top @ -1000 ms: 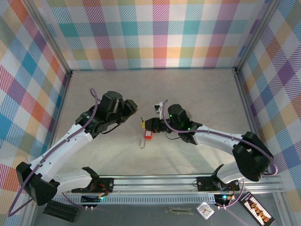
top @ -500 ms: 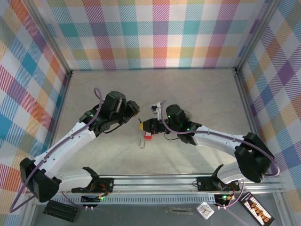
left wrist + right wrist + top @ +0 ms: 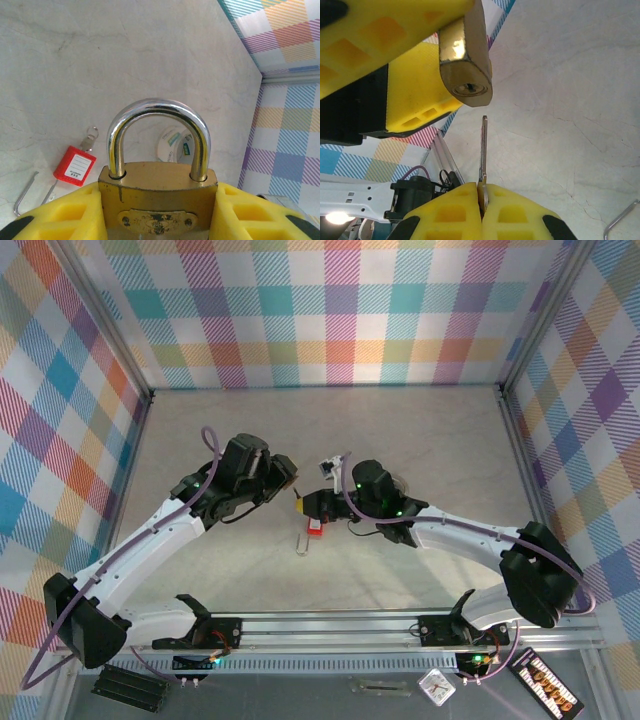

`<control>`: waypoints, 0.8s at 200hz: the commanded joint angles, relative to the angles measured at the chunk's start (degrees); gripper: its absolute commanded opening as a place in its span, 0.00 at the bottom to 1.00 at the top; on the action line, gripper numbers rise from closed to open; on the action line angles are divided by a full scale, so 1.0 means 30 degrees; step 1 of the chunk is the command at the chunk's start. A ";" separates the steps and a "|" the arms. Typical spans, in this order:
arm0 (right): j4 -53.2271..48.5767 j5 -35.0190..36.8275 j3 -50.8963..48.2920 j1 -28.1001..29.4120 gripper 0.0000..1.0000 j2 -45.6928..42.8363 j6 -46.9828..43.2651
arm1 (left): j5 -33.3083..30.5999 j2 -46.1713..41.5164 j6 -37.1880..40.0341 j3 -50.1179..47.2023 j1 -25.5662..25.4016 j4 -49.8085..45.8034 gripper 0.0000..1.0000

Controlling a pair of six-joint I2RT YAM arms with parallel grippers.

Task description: Unlock with the key

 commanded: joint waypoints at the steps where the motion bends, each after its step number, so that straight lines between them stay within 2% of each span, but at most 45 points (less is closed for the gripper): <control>1: 0.0448 -0.0081 0.0770 0.0133 0.00 0.0102 -0.0218 | 0.0242 -0.0057 -0.0030 -0.0198 -0.0120 0.0878 0.00; 160: -0.0013 0.0541 0.0600 0.0133 0.00 0.0322 -0.0476 | 0.0336 0.0036 0.0009 0.0015 -0.0237 0.0938 0.00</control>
